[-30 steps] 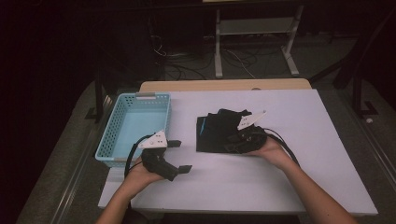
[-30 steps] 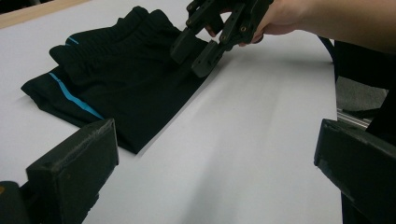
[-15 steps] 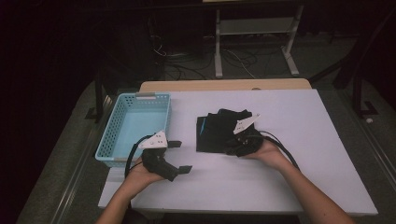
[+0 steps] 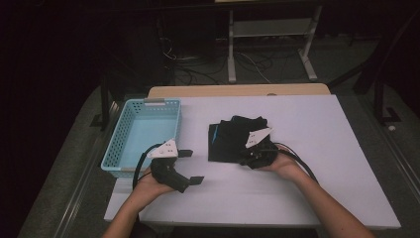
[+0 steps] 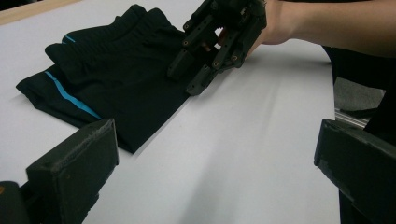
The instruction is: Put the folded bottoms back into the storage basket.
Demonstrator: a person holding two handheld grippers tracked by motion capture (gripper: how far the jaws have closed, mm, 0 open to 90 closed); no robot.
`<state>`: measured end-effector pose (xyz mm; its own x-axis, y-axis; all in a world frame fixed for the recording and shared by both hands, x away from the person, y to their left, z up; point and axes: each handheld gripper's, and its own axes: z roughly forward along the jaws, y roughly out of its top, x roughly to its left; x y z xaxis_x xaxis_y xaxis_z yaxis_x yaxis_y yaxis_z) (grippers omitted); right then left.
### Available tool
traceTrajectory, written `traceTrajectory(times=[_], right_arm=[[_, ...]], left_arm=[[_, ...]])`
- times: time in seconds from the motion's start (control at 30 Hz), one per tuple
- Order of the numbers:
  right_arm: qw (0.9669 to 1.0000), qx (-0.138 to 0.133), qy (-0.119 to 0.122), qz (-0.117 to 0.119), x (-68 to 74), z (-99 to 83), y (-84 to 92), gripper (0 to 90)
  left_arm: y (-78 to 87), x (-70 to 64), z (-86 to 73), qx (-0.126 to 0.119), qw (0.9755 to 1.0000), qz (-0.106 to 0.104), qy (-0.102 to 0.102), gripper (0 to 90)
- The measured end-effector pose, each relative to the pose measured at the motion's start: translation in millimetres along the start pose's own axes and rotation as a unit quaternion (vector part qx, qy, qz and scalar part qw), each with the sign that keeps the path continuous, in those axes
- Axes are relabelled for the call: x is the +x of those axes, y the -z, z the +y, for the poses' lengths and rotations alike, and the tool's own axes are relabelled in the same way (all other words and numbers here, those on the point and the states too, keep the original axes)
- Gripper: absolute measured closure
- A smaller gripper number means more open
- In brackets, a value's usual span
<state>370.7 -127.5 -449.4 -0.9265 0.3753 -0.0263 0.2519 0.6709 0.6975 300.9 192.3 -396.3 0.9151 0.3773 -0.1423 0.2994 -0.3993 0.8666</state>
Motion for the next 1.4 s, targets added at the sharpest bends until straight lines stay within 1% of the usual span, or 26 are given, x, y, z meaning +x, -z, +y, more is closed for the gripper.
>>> traceTrajectory(times=[0.13,0.2,0.37,0.47,0.57,0.8,0.97,1.07,1.3,1.4], right_arm=[[0.9996,0.005,0.022,-0.014,2.8,0.1,-0.4,64.1],[0.9994,0.005,0.029,-0.019,3.3,0.2,-0.6,66.3],[0.9989,0.006,0.034,-0.032,2.4,-0.1,-0.4,76.5],[0.9992,0.001,0.027,-0.03,0.0,-0.8,-0.2,80.3],[0.9996,0.0,0.013,-0.023,-1.8,-0.5,0.6,82.6],[0.9999,-0.005,-0.014,0.001,-6.7,-1.0,3.6,83.9],[0.9997,-0.005,-0.021,0.012,-6.2,-0.9,9.0,84.0],[0.9994,-0.008,-0.028,0.02,-3.2,-1.1,14.8,83.9],[0.9992,-0.005,-0.03,0.025,2.6,-3.4,22.2,83.9],[0.999,-0.009,-0.035,0.028,5.0,-4.9,25.3,83.9]], left_arm=[[-0.7,0.0,0.0,0.001,1.0,-0.001,0.0,0.0],[-0.6,-0.1,0.1,0.0,1.0,-0.001,0.0,0.0],[-0.8,0.1,-0.1,0.0,1.0,-0.001,0.001,0.0],[-1.0,0.3,-0.7,0.0,1.0,-0.003,0.002,0.0],[-0.8,0.7,-0.9,-0.001,1.0,-0.005,0.004,0.0],[-0.5,1.2,-1.4,-0.001,1.0,-0.007,0.004,0.0],[-0.5,1.1,-1.5,-0.002,1.0,-0.007,0.004,0.0],[-0.5,1.0,-1.4,-0.002,1.0,-0.007,0.004,0.0],[-0.4,0.9,-1.3,-0.001,1.0,-0.006,0.004,0.0],[-0.4,0.8,-1.3,0.0,1.0,-0.007,0.004,0.0]])
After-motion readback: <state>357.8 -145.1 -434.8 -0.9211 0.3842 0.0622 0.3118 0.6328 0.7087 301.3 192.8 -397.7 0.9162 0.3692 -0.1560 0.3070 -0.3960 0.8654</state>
